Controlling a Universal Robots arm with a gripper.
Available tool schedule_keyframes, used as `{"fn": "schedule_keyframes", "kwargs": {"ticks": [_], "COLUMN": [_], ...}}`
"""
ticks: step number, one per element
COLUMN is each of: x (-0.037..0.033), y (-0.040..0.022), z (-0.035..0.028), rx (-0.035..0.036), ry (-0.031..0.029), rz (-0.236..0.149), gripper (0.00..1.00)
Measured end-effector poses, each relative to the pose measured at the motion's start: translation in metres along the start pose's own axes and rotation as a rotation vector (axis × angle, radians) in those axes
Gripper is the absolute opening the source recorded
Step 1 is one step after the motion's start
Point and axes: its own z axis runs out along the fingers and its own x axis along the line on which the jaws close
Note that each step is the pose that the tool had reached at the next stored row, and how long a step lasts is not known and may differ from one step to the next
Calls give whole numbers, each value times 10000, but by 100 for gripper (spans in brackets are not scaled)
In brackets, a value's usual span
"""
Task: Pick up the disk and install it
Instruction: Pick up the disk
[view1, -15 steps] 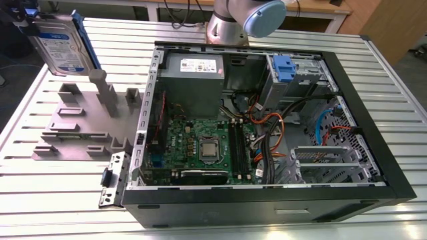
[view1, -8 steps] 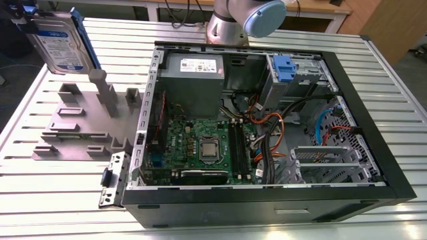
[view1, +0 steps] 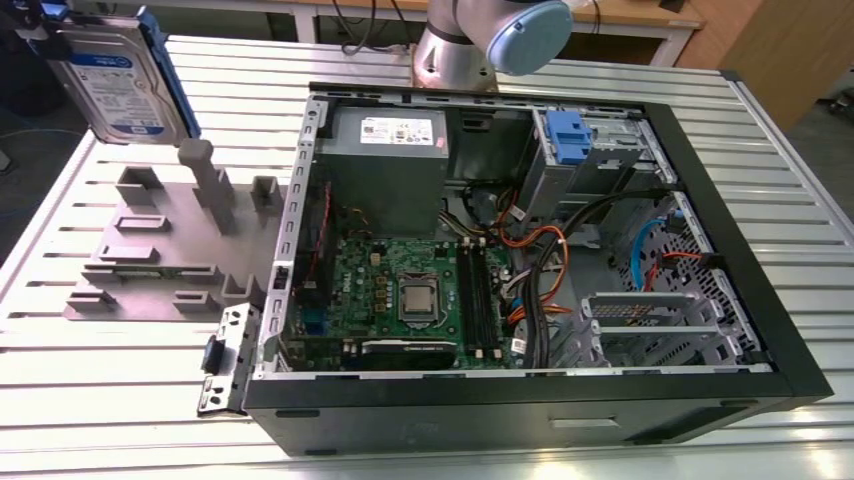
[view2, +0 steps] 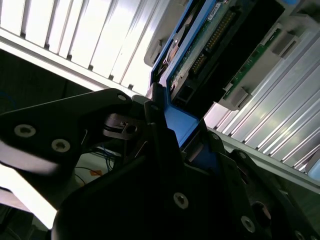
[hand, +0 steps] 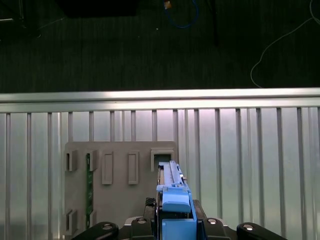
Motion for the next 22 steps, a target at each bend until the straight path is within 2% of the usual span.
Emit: {"fn": "schedule_keyframes", "kwargs": {"ticks": [9, 22], "x": [-1, -1], "y": [1, 1], "z": [-57, -67], "rx": [-1, -2], "ry": [1, 1], "rz": [0, 0], "gripper": [37, 37]}}
